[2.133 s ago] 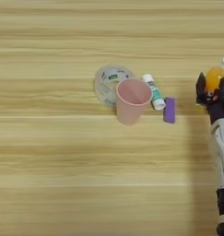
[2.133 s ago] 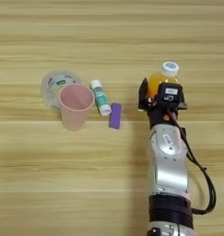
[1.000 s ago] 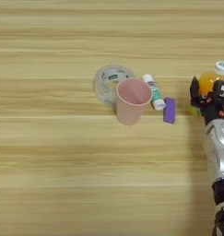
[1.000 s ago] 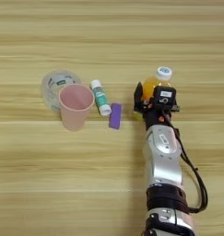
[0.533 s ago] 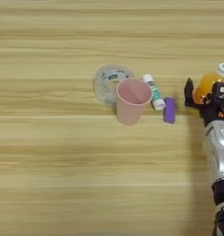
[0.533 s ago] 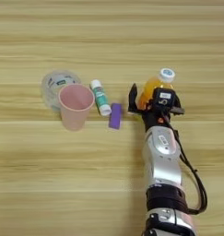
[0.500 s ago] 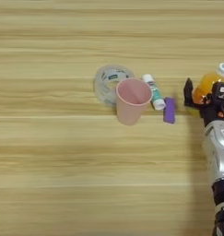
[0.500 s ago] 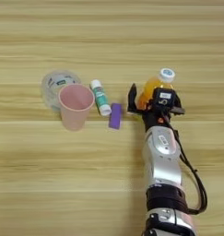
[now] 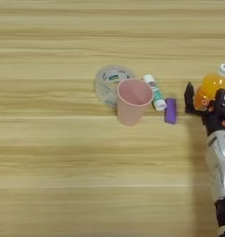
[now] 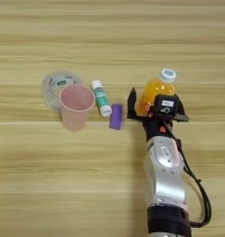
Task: Move the objects on the table
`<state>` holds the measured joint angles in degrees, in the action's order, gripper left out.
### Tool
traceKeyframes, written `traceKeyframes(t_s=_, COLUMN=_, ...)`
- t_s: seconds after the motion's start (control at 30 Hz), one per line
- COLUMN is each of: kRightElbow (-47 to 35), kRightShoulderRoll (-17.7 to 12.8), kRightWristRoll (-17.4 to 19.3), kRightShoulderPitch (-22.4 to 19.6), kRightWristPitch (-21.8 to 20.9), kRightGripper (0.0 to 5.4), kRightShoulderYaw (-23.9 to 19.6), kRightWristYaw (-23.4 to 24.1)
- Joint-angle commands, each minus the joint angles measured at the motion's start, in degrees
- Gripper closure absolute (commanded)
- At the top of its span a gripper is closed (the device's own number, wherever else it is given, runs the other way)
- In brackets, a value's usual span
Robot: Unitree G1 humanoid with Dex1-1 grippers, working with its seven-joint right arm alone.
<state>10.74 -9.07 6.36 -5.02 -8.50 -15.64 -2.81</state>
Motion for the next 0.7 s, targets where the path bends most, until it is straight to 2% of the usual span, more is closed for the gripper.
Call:
traceKeyframes(t_s=0.03, kRightElbow=-7.28, kRightShoulderRoll=-0.62, kRightWristRoll=0.46, kRightShoulderPitch=0.84, kRightWristPitch=1.54, kRightGripper=0.05, kRightShoulderYaw=0.26, kRightWristYaw=0.11)
traceKeyframes(t_s=0.4, kRightElbow=-12.32, kRightShoulderRoll=0.21, kRightWristRoll=1.21, kRightShoulderPitch=7.42, kRightWristPitch=5.28, kRightGripper=0.05, kRightShoulderYaw=1.06, kRightWristYaw=-1.12)
traceKeyframes(t_s=0.7, kRightElbow=-15.84, kRightShoulderRoll=1.34, kRightWristRoll=1.05, kRightShoulderPitch=13.11, kRightWristPitch=6.60, kRightGripper=0.05, kRightShoulderYaw=4.32, kRightWristYaw=-3.68)
